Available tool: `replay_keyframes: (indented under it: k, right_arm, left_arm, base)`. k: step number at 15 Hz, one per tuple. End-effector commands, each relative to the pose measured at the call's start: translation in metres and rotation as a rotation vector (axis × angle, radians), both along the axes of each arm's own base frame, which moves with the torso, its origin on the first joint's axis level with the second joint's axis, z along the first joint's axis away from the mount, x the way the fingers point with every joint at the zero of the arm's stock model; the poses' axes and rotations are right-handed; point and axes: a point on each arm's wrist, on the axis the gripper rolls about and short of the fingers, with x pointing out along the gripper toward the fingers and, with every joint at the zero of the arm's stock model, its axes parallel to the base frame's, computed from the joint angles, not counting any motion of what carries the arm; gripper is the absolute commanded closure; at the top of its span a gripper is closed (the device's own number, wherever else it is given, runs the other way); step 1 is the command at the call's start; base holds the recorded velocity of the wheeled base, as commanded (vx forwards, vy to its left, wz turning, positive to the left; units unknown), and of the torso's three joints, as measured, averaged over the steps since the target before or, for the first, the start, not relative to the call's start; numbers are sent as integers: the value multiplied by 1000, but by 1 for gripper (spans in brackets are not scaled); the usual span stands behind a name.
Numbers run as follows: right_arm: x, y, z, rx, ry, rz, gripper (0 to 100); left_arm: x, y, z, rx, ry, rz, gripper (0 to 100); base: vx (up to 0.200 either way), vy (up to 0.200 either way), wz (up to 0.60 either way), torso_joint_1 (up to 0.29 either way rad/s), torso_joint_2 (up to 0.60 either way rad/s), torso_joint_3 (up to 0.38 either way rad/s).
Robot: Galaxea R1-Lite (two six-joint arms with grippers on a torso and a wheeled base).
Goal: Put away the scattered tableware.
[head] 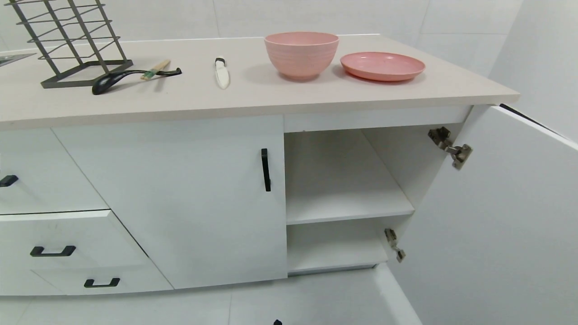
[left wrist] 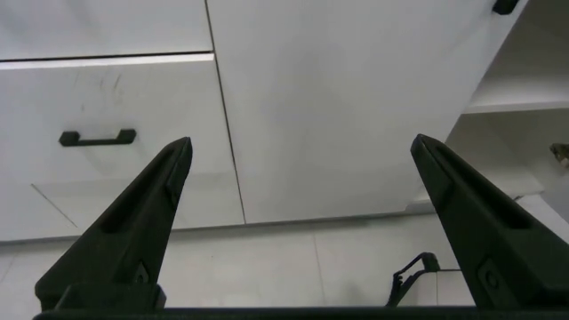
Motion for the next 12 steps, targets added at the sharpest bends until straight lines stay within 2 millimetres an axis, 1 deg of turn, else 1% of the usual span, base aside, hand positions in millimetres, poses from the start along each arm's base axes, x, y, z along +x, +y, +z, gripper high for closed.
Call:
replay_keyframes:
  k: [1, 7, 10, 12]
  right_arm:
    - [0, 0, 0, 0, 2, 0, 0]
    - [0, 0, 0, 0, 2, 0, 0]
    - [0, 0, 0, 0, 2, 0, 0]
    - [0, 0, 0, 0, 2, 0, 0]
  left_arm:
    - [0, 0, 0, 0, 3, 0, 0]
    - [0, 0, 0, 0, 3, 0, 0]
    - [0, 0, 0, -2, 3, 0, 0]
    - [0, 0, 0, -2, 3, 0, 0]
  base:
    - [200, 0, 0, 7, 7, 2]
    - [200, 0, 0, 3, 0, 2]
    - [0, 0, 0, 19, -12, -11]
    - [0, 0, 0, 159, -156, -24]
